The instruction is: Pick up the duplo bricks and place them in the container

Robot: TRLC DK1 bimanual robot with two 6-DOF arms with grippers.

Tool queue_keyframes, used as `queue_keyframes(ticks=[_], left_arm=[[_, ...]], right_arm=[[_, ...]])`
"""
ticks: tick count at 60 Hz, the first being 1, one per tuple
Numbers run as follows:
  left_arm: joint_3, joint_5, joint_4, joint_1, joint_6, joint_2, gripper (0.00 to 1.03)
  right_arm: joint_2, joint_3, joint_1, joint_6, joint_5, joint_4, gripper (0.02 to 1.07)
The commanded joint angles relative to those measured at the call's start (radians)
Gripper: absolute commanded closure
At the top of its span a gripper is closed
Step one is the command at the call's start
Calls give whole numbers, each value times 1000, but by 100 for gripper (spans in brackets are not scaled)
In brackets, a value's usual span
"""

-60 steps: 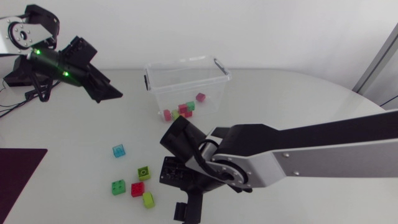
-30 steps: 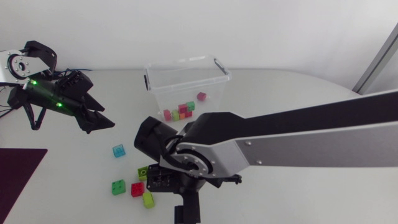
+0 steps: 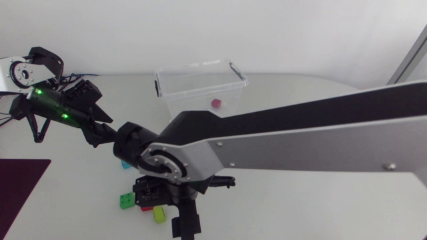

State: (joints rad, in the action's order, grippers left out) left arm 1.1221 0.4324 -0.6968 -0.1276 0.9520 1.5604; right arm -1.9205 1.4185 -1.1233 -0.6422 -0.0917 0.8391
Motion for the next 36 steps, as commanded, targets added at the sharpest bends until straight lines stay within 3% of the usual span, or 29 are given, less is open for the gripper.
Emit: queue_keyframes(ticks=[1, 36], left_arm=[[-27, -9, 10, 2, 34, 12, 4], [-50, -17, 22, -30, 79, 44, 4]], right_arm=[[-41, 39, -21, -37, -5, 22, 7], [-258, 241, -92, -40, 12, 52, 7]])
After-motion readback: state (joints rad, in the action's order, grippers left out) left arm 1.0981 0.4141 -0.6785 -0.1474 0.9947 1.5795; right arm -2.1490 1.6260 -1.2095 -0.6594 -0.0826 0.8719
